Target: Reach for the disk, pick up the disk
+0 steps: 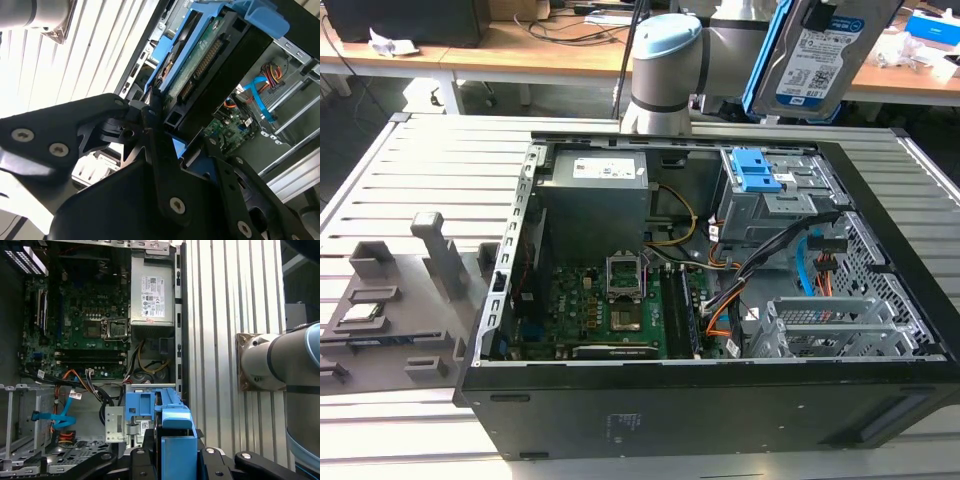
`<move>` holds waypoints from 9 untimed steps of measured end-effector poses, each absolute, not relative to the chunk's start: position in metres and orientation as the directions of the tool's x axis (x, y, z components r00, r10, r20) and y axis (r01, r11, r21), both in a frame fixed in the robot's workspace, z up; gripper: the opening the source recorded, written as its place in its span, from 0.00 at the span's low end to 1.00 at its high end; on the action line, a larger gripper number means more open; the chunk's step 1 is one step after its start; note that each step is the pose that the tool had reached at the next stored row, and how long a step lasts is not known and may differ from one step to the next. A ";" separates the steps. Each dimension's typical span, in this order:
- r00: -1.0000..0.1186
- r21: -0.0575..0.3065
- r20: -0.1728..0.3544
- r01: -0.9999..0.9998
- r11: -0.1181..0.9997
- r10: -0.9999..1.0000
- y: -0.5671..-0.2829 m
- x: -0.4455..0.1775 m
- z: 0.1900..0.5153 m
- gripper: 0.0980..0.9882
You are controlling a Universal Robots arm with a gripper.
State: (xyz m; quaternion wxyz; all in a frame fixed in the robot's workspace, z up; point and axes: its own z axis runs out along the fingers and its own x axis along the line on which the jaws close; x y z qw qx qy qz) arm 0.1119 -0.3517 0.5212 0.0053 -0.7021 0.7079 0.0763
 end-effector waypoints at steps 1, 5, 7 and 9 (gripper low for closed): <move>-0.014 0.101 -0.115 -0.995 0.003 -0.993 -0.352 0.112 0.521 0.30; -0.014 0.101 -0.114 -0.995 0.003 -0.993 -0.356 0.112 0.521 0.30; -0.014 0.101 -0.114 -0.995 0.003 -0.993 -0.358 0.112 0.521 0.30; -0.014 0.101 -0.114 -0.995 0.003 -0.993 -0.360 0.112 0.521 0.30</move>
